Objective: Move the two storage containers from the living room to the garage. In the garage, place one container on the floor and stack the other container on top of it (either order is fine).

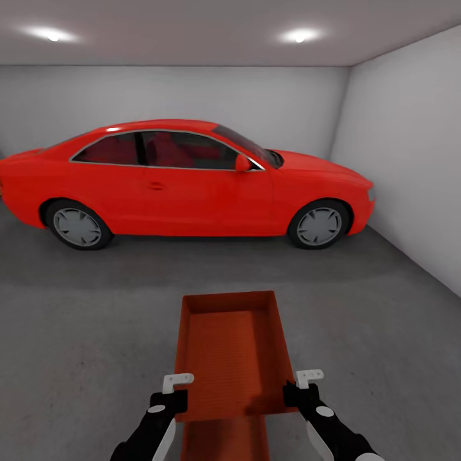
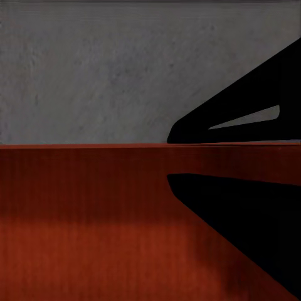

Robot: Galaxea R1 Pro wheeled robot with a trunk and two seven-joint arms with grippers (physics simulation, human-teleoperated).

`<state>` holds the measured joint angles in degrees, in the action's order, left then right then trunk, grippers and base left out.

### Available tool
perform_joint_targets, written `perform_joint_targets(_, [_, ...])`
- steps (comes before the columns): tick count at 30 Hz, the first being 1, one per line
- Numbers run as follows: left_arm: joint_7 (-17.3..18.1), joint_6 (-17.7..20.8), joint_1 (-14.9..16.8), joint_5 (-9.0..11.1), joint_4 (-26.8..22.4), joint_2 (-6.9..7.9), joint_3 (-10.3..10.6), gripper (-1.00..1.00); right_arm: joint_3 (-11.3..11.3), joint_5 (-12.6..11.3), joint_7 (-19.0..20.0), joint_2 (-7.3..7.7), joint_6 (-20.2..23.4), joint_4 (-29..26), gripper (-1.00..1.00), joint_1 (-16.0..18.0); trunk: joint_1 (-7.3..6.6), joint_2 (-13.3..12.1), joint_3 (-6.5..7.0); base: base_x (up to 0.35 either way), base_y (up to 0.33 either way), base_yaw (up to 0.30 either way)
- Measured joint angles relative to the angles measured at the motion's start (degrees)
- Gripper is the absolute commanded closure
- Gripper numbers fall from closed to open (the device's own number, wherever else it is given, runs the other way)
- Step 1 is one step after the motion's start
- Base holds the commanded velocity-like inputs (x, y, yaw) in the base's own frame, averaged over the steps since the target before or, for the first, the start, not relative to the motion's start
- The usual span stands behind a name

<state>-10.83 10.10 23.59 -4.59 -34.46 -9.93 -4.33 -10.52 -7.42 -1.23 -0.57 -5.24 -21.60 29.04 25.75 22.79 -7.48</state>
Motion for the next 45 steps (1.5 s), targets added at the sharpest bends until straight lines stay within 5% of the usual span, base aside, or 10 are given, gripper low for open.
perform_joint_targets(45, [0.0, 0.0, 0.0, 0.0, -0.1, 0.00, 0.0, 1.00, 0.0, 0.0, 0.0, -0.01, -0.1, 0.0, 1.00, 0.0, 0.01, 0.0, -0.13, 0.001, -0.001, 0.042])
